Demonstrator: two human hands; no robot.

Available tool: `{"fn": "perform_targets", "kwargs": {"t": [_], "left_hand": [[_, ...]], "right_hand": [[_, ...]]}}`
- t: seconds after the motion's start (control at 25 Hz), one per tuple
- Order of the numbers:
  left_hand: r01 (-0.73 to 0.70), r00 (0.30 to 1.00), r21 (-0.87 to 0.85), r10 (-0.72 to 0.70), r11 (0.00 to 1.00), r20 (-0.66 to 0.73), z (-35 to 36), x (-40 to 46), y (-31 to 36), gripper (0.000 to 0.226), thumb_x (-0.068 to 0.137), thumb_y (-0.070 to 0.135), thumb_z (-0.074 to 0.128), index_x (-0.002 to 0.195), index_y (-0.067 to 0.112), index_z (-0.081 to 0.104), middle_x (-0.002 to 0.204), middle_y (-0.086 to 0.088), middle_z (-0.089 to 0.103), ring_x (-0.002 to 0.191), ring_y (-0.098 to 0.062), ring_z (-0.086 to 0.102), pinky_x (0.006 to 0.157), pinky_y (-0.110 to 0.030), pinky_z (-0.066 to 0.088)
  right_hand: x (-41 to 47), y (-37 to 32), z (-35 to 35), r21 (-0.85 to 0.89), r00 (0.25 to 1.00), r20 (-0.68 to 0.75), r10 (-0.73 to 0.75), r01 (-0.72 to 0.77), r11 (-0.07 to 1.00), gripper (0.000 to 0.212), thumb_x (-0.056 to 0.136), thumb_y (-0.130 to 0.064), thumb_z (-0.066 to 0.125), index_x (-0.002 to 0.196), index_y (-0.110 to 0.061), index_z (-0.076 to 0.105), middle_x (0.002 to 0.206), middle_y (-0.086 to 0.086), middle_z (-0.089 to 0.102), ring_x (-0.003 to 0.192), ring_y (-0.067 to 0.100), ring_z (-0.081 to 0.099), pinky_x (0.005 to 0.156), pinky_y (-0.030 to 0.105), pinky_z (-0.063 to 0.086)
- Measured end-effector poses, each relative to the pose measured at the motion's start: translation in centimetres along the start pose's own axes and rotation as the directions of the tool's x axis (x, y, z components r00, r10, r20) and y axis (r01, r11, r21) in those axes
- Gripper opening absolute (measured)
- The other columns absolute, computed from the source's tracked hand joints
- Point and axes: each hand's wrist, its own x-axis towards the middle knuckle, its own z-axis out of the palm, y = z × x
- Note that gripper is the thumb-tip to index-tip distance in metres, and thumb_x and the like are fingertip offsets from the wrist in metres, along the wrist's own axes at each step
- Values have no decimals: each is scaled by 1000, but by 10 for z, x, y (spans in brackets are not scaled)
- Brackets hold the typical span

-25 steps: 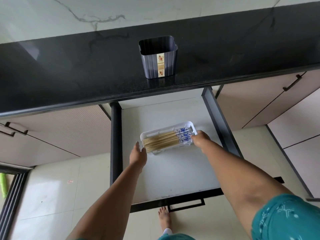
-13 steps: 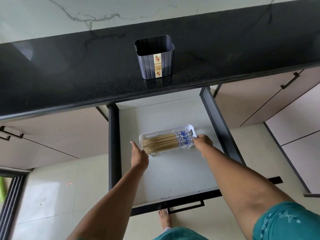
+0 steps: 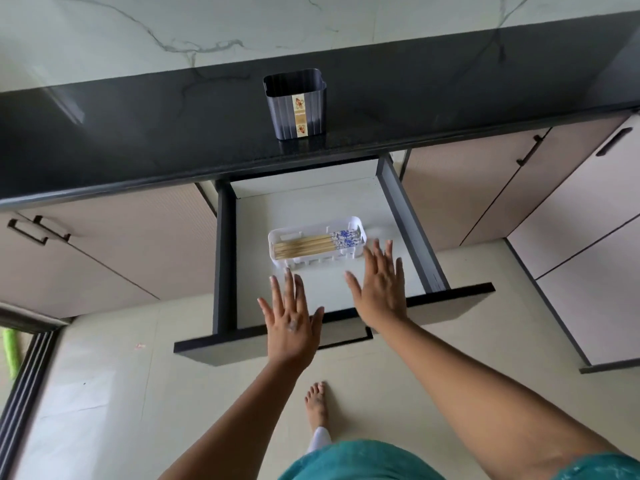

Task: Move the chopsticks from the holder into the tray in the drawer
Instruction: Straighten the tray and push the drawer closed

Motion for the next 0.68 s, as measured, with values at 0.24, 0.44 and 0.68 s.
{"fn": "perform_targets", "kwargs": {"t": [0.24, 0.44, 0.68], "left_hand": [[-91, 989, 198, 65, 976, 134, 28, -73, -23, 112, 78, 36, 71, 152, 11, -9, 158, -6, -25, 146, -23, -22, 118, -48, -2], [-8, 980, 258, -44, 966, 196, 31, -85, -24, 105, 79, 31, 66, 151, 8, -7, 154, -6, -33, 140, -22, -35, 116, -48, 0], [20, 959, 283, -98, 959, 265, 13, -57, -15, 95, 90, 34, 50, 144, 10, -25, 148, -7, -40, 141, -24, -30, 117, -51, -2]], "right_hand": [[-101, 24, 35, -166, 963, 94, -253, 266, 950, 86, 93, -58, 35, 154, -6, 1, 163, 14, -4, 151, 28, 2, 120, 44, 4], [-112, 41, 42, -206, 945, 238, -222, 273, 940, 93, 92, -51, 36, 149, -10, -24, 158, 9, -31, 147, 21, -27, 119, 40, -6], [-82, 26, 32, -227, 928, 341, -151, 237, 944, 90, 97, -47, 34, 143, -11, -35, 146, 5, -49, 135, 18, -45, 120, 41, -9]]}}
